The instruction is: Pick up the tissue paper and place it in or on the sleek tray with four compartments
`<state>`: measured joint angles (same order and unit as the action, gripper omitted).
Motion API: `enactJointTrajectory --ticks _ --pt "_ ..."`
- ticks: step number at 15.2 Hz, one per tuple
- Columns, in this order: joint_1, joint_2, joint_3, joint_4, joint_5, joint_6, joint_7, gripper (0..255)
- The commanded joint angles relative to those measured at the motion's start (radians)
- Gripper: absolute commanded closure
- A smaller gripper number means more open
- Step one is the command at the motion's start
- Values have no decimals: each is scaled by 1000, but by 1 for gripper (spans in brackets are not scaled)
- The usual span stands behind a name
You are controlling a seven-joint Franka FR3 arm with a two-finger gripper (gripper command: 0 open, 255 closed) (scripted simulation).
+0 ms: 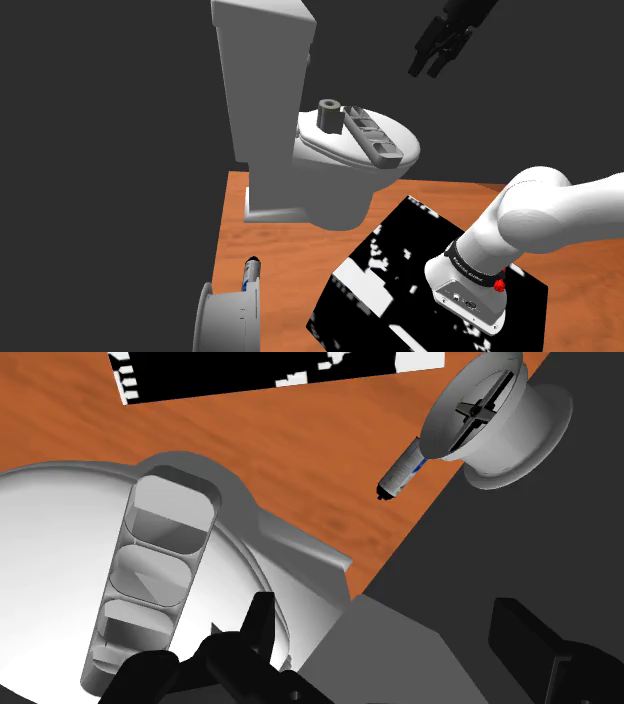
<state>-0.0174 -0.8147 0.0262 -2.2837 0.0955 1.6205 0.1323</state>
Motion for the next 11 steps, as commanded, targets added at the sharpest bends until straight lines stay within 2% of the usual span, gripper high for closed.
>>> enactJointTrajectory --ticks 1,11 --pt "0 0 0 0 0 0 0 0" --pt "-33 334 -26 57 -71 199 -59 0"
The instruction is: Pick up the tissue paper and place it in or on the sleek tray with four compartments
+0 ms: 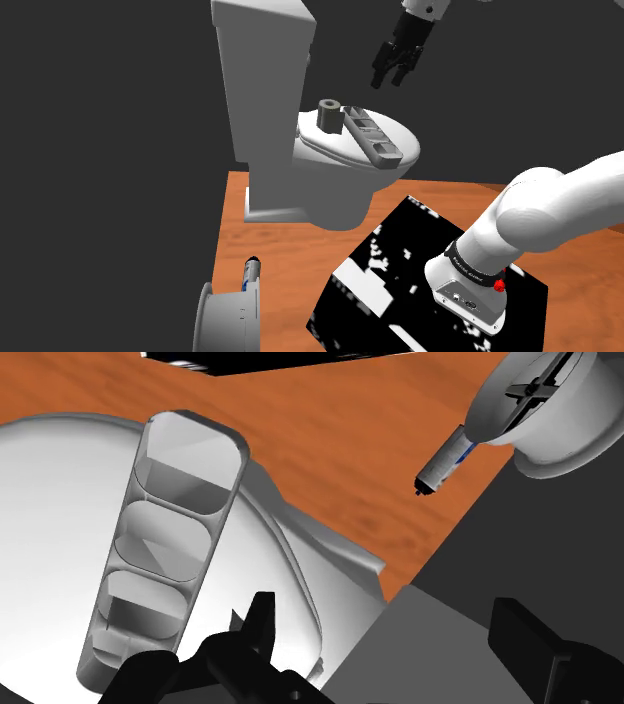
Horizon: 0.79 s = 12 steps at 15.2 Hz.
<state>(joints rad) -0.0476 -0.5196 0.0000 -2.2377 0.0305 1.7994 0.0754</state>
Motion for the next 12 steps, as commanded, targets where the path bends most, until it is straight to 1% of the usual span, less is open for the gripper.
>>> enactJointTrajectory --ticks 1,7,12 --pt "-6 75 -3 24 -13 37 -7 0" --pt "-25 296 -17 121 -54 119 -28 0" --pt "-39 486 -29 234 -86 162 -41 0"
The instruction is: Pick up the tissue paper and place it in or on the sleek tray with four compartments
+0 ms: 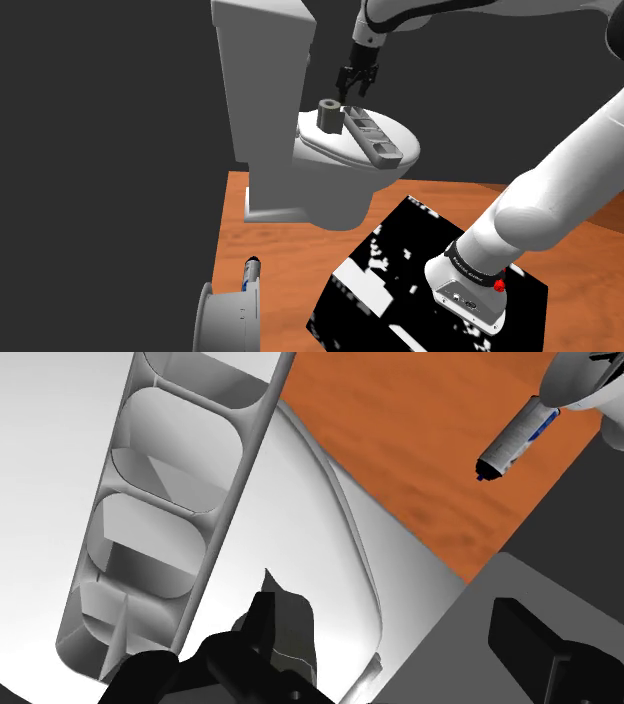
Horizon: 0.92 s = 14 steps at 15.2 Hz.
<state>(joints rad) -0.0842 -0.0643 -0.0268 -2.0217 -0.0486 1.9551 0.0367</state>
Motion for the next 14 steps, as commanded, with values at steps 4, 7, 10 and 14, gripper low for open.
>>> enactJointTrajectory --ticks 4,7,10,14 --pt "-13 186 -13 130 -30 22 -11 0" --pt "-20 305 -21 228 -46 24 -18 0" --pt "-26 413 -29 326 -58 16 -25 0" --pt "-29 427 -30 292 -59 65 -24 0"
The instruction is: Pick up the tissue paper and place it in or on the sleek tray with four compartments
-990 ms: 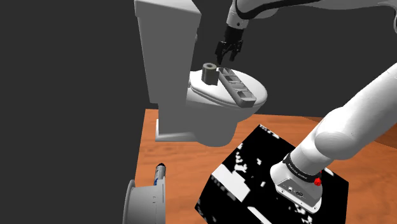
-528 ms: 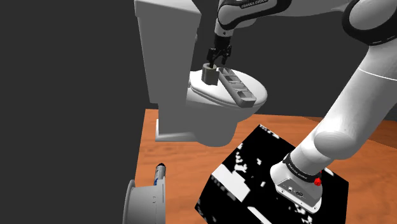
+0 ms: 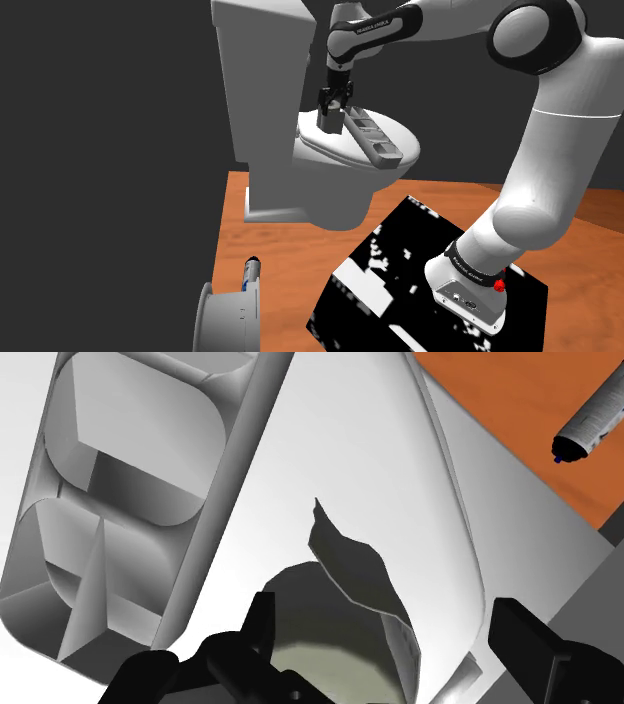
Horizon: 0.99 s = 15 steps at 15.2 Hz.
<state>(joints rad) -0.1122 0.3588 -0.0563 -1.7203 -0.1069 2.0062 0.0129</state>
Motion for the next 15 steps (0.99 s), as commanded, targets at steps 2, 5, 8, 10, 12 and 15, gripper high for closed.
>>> enactJointTrajectory --ticks 2,5,8,10,12,15 --pt "-3 12 -2 -25 -1 38 0 0" --pt "-4 19 -2 -36 -2 56 1 0" --pt "-4 20 -2 -36 -2 56 1 0" --pt "-4 20 -2 -36 -2 56 1 0" --pt "-4 19 -2 -36 -2 56 1 255" --pt "-4 19 -2 -37 -2 57 0 255"
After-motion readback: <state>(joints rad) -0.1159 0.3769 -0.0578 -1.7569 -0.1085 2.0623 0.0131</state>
